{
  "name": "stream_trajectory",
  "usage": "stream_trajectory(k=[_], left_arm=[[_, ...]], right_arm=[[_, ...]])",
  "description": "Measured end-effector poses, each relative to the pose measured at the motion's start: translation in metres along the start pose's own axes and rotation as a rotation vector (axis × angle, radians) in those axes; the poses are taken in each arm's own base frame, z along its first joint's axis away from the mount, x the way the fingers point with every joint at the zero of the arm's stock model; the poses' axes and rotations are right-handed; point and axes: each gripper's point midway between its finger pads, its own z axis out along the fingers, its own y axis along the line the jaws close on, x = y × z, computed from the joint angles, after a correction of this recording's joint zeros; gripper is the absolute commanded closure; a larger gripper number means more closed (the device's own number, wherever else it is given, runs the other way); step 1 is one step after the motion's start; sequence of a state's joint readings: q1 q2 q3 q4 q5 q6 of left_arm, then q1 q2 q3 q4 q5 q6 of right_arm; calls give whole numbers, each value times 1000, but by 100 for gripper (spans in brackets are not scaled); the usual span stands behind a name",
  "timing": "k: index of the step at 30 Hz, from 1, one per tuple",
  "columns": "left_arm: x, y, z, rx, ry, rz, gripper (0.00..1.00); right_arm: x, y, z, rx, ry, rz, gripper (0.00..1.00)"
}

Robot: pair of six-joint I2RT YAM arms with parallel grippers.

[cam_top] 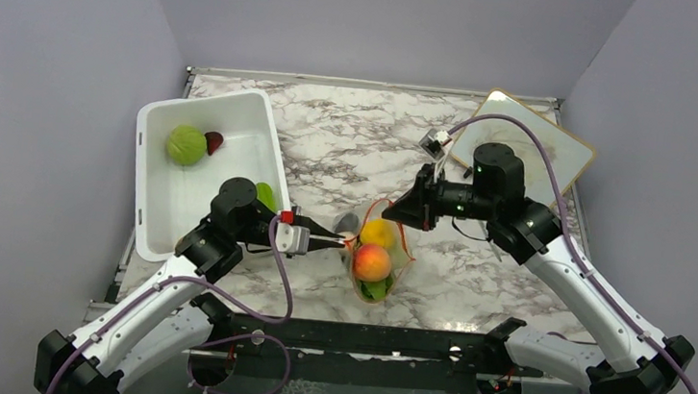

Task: Place the food in the zip-top bag and seal the zipper
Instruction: Zip the zipper food storage bag at the center of the board.

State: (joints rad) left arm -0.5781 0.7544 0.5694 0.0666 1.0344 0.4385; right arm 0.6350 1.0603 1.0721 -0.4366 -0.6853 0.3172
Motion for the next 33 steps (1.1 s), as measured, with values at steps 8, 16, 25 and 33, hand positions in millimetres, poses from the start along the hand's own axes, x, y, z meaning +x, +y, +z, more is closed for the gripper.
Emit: stream_trajectory(k=[8,16,25,33], left_arm=[[4,9,-1,-60,33,-86,100],[-22,34,1,-114,39,-158,100],[-17,32,-1,-90,90,-170,100],[-16,30,-1,-76,92,-155,100]], right_arm=[[-30,-28,-1,187,-50,-18,55],[-48,-14,-3,117,-103,-155,52],[-37,17,8,-102,-117,-427,46],[-24,43,21,-254,-98,-655,44]])
